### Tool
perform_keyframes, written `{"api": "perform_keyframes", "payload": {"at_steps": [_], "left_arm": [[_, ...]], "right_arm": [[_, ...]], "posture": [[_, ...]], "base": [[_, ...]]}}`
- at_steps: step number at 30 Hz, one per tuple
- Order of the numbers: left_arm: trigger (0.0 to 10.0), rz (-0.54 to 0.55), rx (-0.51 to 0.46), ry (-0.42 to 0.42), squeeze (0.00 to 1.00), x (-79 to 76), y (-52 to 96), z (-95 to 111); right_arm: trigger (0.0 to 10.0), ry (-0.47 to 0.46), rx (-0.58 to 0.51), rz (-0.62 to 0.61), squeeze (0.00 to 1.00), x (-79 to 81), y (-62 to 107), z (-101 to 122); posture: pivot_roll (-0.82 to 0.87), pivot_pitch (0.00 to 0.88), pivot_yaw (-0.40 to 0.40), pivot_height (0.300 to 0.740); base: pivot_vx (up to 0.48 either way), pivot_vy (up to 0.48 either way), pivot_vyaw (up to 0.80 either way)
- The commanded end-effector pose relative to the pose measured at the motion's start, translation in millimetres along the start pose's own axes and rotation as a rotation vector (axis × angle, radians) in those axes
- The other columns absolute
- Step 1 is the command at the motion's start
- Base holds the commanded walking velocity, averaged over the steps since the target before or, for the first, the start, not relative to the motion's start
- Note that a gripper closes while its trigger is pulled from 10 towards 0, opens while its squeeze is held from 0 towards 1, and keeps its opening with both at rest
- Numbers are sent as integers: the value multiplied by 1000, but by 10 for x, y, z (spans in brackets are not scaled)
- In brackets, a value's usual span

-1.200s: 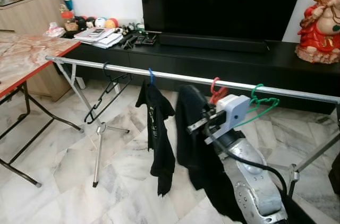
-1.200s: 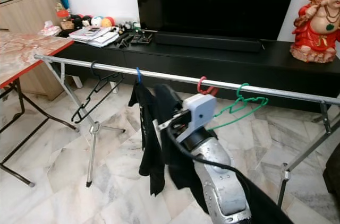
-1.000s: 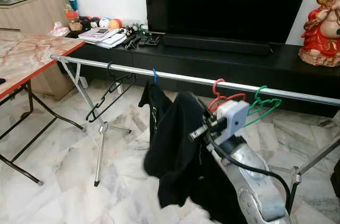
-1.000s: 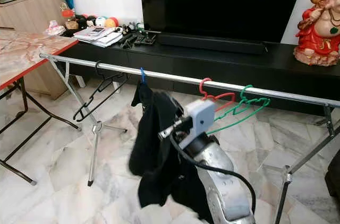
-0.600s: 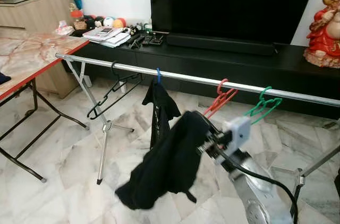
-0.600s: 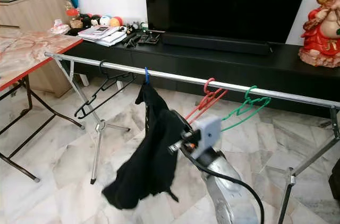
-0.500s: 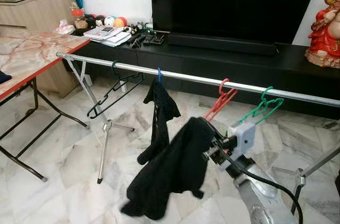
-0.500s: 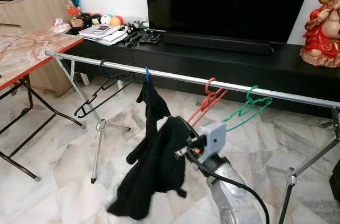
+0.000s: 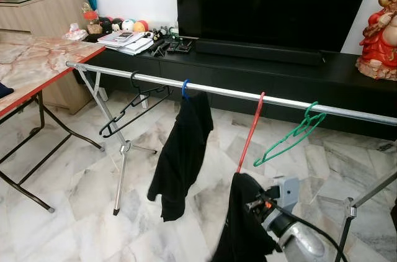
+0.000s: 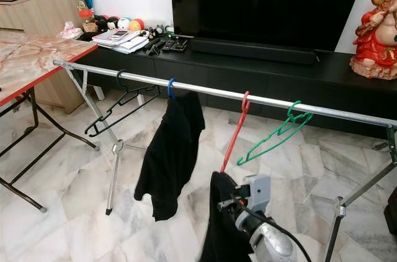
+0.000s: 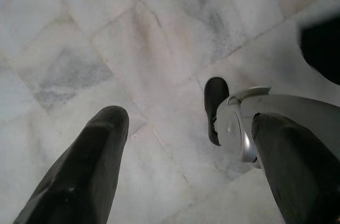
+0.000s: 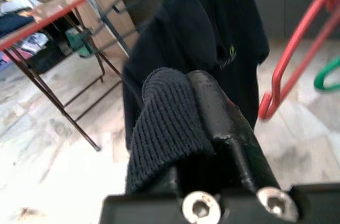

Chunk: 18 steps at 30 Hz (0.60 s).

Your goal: Hang hanger

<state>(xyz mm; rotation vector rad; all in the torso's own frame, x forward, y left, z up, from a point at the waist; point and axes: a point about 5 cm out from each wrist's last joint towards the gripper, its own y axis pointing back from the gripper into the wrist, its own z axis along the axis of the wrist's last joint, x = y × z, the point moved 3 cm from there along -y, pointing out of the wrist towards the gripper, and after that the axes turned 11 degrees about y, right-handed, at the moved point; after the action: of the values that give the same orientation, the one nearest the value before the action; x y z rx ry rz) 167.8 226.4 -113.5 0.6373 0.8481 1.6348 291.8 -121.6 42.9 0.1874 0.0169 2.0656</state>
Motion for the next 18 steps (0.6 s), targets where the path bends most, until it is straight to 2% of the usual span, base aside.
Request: {"api": "perform_keyframes", "payload": {"at_steps": [1, 3, 4, 5, 8, 10, 11, 14, 16, 18], "left_arm": [[10000, 7, -21, 19, 0, 2, 18, -34], [10000, 6, -57, 66, 0, -5, 25, -9], [10000, 6, -57, 66, 0, -5, 25, -9], [10000, -8, -84, 76, 0, -18, 29, 20], [10000, -29, -110, 79, 0, -30, 37, 47], [10000, -86, -293, 38, 0, -204, -28, 644], [10000, -107, -358, 22, 0, -266, -27, 854], [10000, -123, -393, 16, 0, -310, -22, 975], [10000, -168, -457, 15, 0, -379, 17, 1087], [10000, -200, -509, -4, 0, -447, 65, 1139]], "right_arm": [[10000, 9, 15, -63, 0, -112, -17, -53], [10000, 2, 47, -139, 0, -222, 4, -144], [10000, 2, 47, -139, 0, -222, 4, -144], [10000, -5, 72, -218, 0, -322, 33, -207], [10000, -35, 105, -333, 0, -435, 107, -322], [10000, -43, 128, -452, 0, -551, 211, -395], [10000, -38, 132, -514, 0, -617, 266, -414], [10000, -35, 128, -580, 0, -688, 327, -412], [10000, -22, 75, -673, 0, -801, 426, -334], [10000, 10, 31, -694, 0, -817, 494, -261]], "posture": [[43, 0, 19, 740], [46, 0, 18, 740], [46, 0, 18, 740], [47, 0, 19, 740], [47, 0, 27, 740], [50, 0, 31, 740], [52, 0, 33, 740], [53, 0, 35, 740], [47, 0, 43, 740], [32, 0, 52, 740]], "base": [[0, 0, 0], [0, 0, 0], [0, 0, 0], [0, 0, 0], [0, 0, 0], [0, 0, 0], [0, 0, 0], [0, 0, 0], [0, 0, 0], [0, 0, 0]]}}
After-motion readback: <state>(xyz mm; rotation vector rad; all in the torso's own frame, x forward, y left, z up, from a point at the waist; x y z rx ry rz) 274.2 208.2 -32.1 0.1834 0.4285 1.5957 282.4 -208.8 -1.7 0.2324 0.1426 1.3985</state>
